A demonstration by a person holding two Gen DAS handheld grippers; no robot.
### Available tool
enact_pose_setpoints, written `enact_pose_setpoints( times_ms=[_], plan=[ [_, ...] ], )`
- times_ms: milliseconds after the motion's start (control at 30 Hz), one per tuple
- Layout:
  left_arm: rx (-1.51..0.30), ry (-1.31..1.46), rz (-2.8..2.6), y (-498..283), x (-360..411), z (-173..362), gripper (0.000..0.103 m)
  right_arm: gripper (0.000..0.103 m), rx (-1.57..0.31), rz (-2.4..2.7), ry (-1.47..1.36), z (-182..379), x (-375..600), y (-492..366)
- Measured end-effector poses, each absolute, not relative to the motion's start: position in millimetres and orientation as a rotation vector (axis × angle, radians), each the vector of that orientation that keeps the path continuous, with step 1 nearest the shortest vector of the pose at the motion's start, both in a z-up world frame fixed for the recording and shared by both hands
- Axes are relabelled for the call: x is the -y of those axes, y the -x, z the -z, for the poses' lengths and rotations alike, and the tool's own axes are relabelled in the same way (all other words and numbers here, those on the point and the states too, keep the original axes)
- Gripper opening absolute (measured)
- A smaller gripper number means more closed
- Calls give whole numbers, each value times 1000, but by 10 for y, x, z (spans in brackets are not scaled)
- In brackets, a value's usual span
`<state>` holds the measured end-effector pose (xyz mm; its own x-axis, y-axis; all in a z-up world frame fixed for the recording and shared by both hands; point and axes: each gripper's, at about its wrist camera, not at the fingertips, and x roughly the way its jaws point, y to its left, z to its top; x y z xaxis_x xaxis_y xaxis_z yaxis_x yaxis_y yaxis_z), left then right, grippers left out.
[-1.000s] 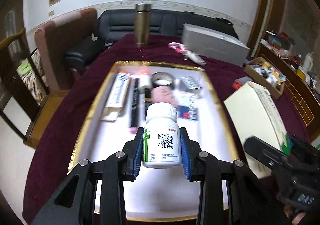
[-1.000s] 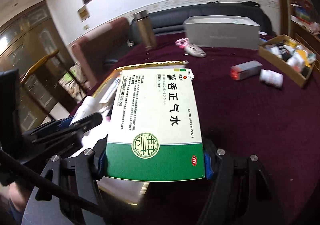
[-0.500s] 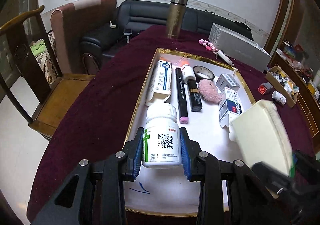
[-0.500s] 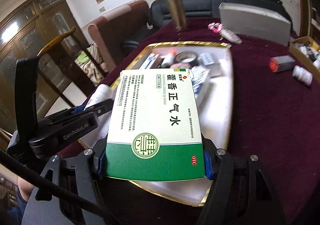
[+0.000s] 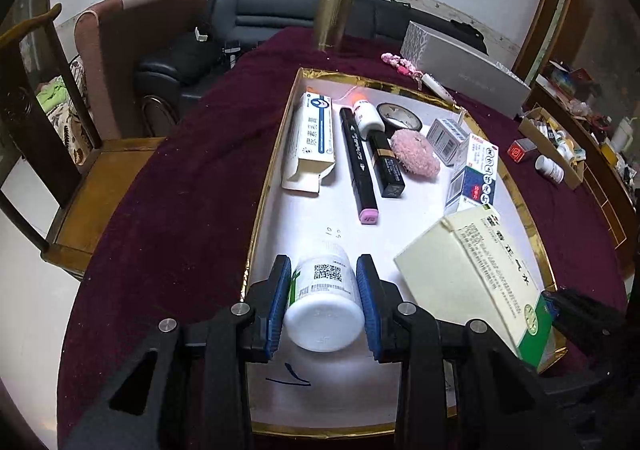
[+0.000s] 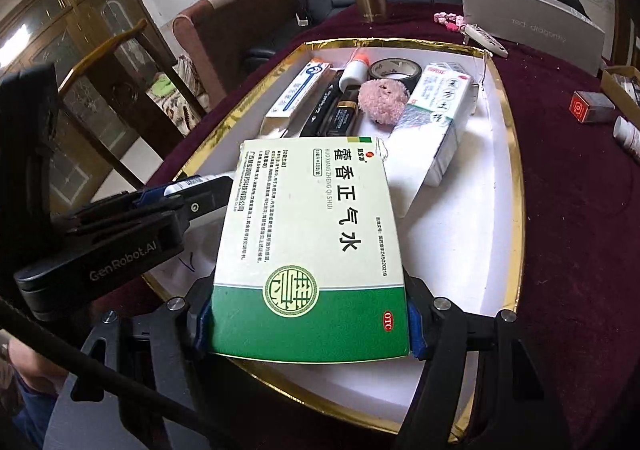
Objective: Organize objects
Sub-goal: 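Lower the bottle and green-white box into the tray and open both grippers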
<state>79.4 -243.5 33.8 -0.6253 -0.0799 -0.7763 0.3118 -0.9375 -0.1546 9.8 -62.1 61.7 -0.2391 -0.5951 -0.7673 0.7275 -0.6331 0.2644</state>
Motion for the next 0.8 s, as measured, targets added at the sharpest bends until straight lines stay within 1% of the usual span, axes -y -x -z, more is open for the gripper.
enact_pose_setpoints(
  times_ms=[367, 567, 800],
  plan=[
    [-375, -1241, 2630, -779, 2408, -322, 29, 71, -260, 1993, -1136, -506, 732, -113],
    [-387, -1254, 2638, -803, 2411, -324, 29, 73, -339, 2007, -1116, -488, 810, -175],
    [-407, -1252, 2639, -827, 2436, -335, 29, 73, -339, 1993, -1136, -495, 782, -149]
  ],
)
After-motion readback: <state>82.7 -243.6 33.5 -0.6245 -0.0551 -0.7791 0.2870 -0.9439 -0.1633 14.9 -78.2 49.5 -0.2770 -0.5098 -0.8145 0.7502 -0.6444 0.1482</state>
